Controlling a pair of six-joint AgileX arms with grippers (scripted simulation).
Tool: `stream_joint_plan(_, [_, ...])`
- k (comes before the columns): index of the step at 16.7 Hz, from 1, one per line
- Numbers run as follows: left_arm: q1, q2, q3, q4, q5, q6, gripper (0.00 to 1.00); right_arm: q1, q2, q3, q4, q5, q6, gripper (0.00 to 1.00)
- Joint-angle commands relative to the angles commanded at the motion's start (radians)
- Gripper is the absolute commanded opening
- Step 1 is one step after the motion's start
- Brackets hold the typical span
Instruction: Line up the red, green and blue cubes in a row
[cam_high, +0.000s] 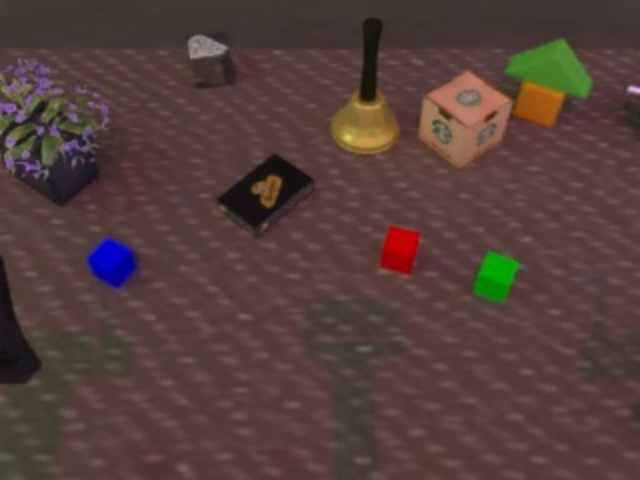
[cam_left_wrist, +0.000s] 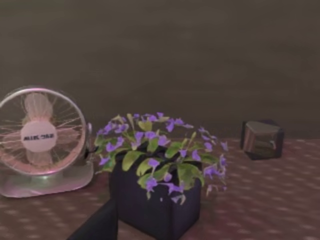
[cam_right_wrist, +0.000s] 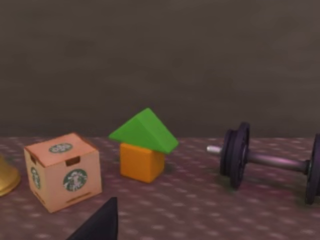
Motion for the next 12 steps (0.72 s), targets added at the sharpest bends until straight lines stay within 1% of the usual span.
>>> stream_joint_plan(3, [0.000,0.000,0.000,0.000,0.000,0.000,1.00,0.002,0.010,0.010,-0.006,0.001,-0.003,1.00])
stream_joint_plan(6, [0.000,0.000,0.000,0.000,0.000,0.000,1.00,0.025,0.102,0.102,-0.061,0.003,-0.035,1.00])
stream_joint_plan(9, [0.000,0.000,0.000,0.000,0.000,0.000,1.00,0.069,0.290,0.281,-0.172,0.005,-0.096,1.00])
stream_joint_plan(12, [0.000,0.000,0.000,0.000,0.000,0.000,1.00,0.132,0.569,0.529,-0.329,0.004,-0.180,1.00])
